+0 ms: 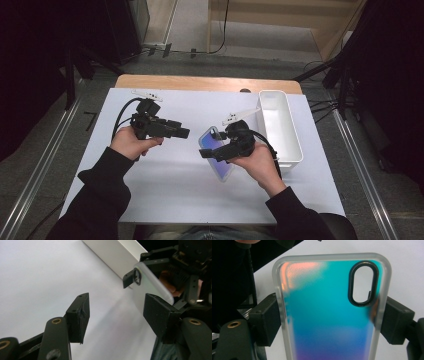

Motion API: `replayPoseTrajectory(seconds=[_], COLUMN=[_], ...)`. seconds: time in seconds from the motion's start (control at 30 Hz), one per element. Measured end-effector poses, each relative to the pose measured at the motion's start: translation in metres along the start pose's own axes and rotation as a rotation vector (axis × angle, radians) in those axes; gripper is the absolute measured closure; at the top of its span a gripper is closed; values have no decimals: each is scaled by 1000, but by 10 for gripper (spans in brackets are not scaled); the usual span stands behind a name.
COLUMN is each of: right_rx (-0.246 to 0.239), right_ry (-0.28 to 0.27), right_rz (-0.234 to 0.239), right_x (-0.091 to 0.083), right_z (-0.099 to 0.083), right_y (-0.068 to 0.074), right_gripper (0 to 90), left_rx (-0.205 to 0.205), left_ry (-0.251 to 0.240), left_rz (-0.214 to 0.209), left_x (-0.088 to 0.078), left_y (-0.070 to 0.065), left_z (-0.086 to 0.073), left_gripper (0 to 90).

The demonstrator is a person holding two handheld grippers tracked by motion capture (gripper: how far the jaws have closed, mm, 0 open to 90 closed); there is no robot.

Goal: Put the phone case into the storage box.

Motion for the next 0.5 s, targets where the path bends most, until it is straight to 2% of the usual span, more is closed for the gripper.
replayPoseTrajectory(seconds=[0.1, 0.2, 0.5], right_rx=[-7, -22, -35], right_ry=[-5, 0, 4], right_rz=[7, 6, 19], right_x=[-2, -4, -14], right_z=[-1, -3, -7], right_y=[0, -1, -2], right_gripper=[153, 153, 153], left_rx=[-8, 10, 35], left_ry=[28, 46, 61], left_rz=[-3, -4, -1], left_x=[1, 3, 6], left_y=[2, 3, 5], left_z=[-5, -9, -19], left_gripper=[381, 342, 341])
Point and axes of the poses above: each handheld gripper's, and its own axes: x roughly forward along the jaws, z roughly out of its top, y roughly to its left, the point moved 10 cm from there along x, roughly forward along the jaws, and after that the axes turned 14 degrees about -z, right-handed, at the moved point
